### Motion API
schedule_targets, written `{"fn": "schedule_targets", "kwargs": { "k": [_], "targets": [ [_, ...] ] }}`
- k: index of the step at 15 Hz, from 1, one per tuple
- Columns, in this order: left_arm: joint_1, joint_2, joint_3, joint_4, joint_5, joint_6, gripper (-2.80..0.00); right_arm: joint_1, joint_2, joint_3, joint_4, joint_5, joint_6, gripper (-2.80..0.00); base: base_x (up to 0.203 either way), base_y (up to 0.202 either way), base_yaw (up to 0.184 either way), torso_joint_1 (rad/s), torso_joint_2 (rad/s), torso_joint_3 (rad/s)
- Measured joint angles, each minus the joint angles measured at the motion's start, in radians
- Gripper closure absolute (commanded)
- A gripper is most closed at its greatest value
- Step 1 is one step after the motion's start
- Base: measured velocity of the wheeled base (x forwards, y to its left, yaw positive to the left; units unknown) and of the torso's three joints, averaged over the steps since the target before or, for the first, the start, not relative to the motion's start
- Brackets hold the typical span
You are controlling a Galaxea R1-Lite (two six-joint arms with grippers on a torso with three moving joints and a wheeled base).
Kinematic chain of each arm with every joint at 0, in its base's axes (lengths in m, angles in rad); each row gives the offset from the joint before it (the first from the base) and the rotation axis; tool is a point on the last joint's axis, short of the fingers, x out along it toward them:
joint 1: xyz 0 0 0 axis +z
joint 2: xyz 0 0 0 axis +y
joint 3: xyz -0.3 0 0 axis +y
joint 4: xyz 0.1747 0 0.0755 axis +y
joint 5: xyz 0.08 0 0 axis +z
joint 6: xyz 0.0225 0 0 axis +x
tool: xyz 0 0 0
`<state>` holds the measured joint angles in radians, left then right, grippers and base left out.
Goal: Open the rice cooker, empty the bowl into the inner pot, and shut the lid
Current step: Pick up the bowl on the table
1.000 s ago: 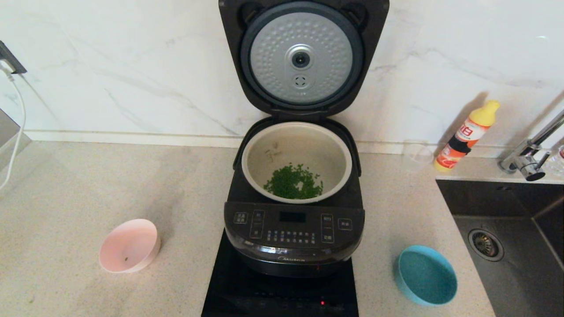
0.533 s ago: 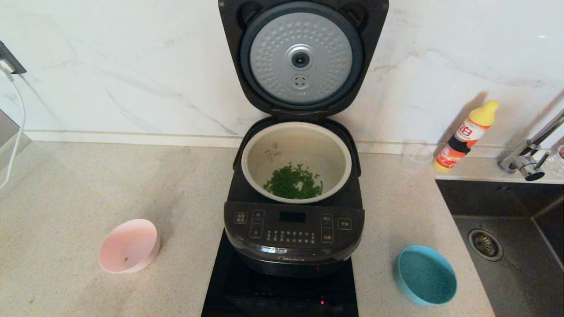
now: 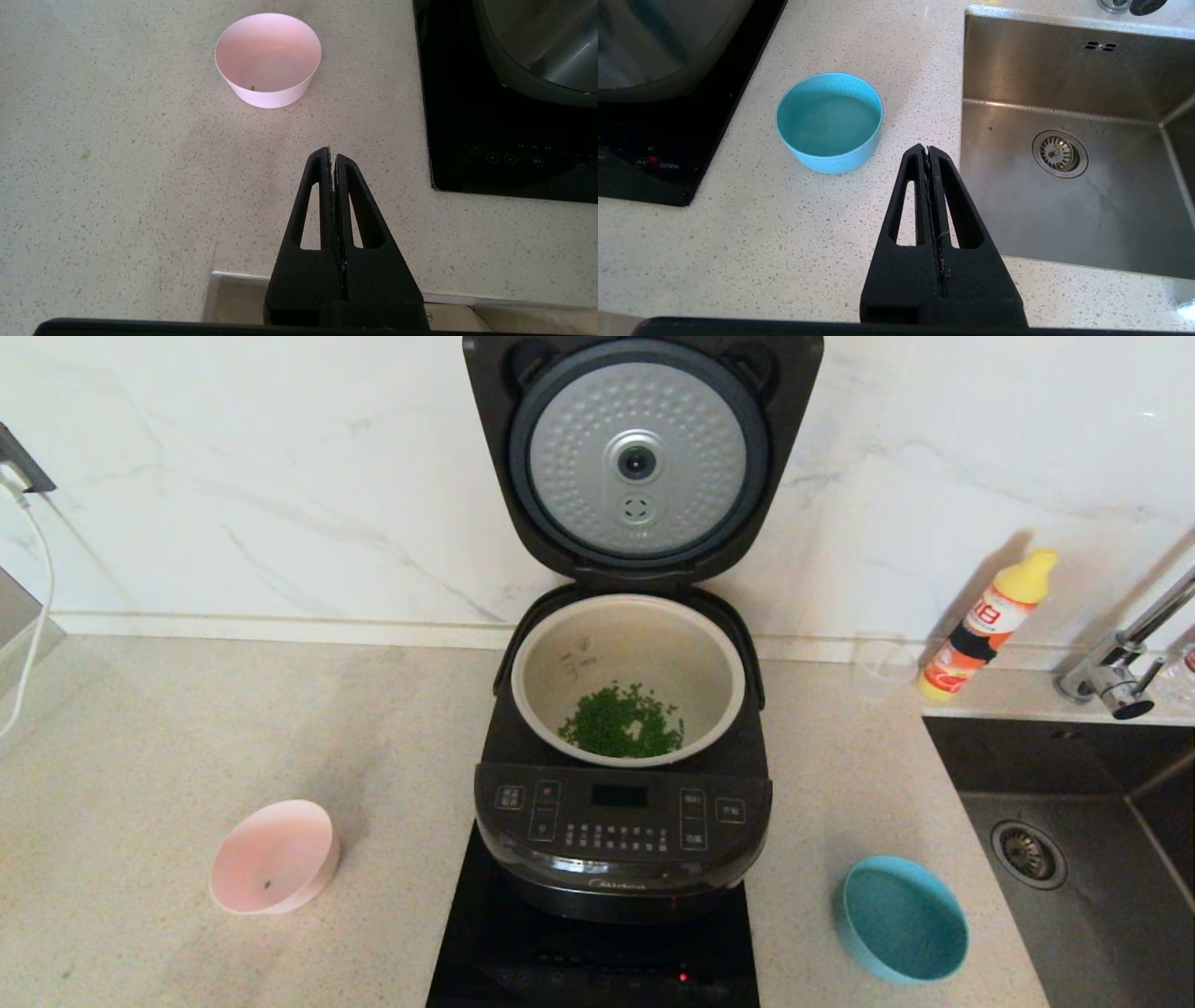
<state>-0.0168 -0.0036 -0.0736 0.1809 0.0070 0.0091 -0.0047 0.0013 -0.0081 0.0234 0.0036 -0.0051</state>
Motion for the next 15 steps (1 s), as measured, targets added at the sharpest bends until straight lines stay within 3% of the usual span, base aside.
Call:
{"fn": "schedule_targets", "kwargs": {
  "k": [5,8,12,15],
  "targets": [
    [0.000,0.000,0.000,0.000,0.000,-0.001,0.00,0.000,0.000,-0.028,0.050,-0.002,-0.041,0.00,0.000,0.000,0.000,0.000,0.00,0.000],
    [0.000,0.000,0.000,0.000,0.000,-0.001,0.00,0.001,0.051,-0.170,0.153,0.012,-0.044,0.00,0.000,0.000,0.000,0.000,0.00,0.000],
    [0.000,0.000,0.000,0.000,0.000,-0.001,0.00,0.001,0.322,-0.315,0.199,0.063,-0.081,0.00,0.000,0.000,0.000,0.000,0.00,0.000],
    [0.000,0.000,0.000,0.000,0.001,-0.001,0.00,0.002,0.644,-0.425,0.203,0.075,-0.122,0.00,0.000,0.000,0.000,0.000,0.00,0.000]
  ]
}}
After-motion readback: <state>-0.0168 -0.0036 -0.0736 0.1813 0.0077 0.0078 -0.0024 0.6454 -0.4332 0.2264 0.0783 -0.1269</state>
